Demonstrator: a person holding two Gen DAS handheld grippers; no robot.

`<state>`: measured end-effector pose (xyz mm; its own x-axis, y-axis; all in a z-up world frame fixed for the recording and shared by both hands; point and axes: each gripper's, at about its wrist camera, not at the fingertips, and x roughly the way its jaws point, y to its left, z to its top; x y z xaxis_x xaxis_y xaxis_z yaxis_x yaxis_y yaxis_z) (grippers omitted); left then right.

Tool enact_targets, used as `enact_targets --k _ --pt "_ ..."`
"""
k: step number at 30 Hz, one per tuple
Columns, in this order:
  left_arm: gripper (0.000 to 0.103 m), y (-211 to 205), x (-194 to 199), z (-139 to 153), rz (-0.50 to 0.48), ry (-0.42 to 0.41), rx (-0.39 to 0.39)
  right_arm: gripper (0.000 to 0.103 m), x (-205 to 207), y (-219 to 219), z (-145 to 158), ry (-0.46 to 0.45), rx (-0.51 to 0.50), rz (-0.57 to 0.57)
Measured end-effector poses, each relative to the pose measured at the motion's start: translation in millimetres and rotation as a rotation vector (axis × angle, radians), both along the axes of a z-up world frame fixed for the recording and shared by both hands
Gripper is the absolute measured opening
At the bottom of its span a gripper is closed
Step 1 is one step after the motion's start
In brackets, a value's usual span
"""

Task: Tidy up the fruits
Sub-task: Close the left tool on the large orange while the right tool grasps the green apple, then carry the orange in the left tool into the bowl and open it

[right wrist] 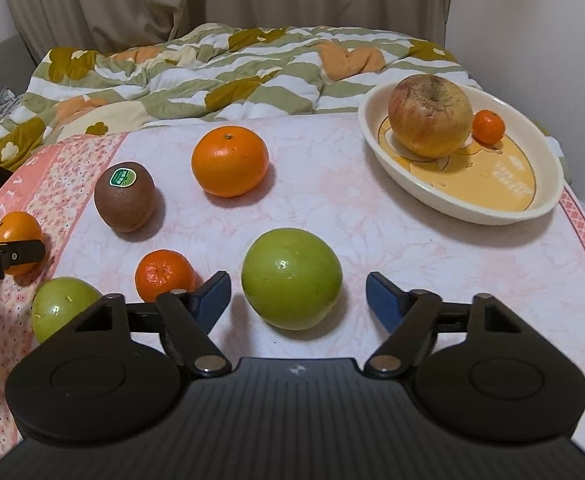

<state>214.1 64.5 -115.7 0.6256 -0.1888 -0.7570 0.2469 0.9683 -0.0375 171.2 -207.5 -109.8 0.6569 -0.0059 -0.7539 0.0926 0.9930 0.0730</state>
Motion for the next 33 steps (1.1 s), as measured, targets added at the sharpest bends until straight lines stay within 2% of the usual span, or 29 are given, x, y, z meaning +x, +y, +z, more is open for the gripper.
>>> enact_targets --k 2,3,4,16,24,33 --pt "0.064 0 0 0 0.002 0.001 0.000 0.085 1 1 0 -0.001 -0.001 0.001" --pt "0.064 1 -1 0 0.004 0.002 0.000 0.080 2 1 0 -0.001 -0.001 0.002" --pt "0.064 1 -2 0 0.006 0.004 -0.001 0.068 3 1 -1 0.002 0.002 0.008" --pt "0.064 6 -27 12 0.040 -0.005 -0.022 0.068 -5 1 12 -0.022 0.005 0.015" --pt "0.064 -3 -52 40 0.036 -0.064 -0.056 0.068 -27 -4 40 -0.062 0.003 0.012" --pt "0.064 -35 -82 80 0.009 -0.128 -0.101 0.068 -63 -38 78 -0.094 0.024 -0.011"
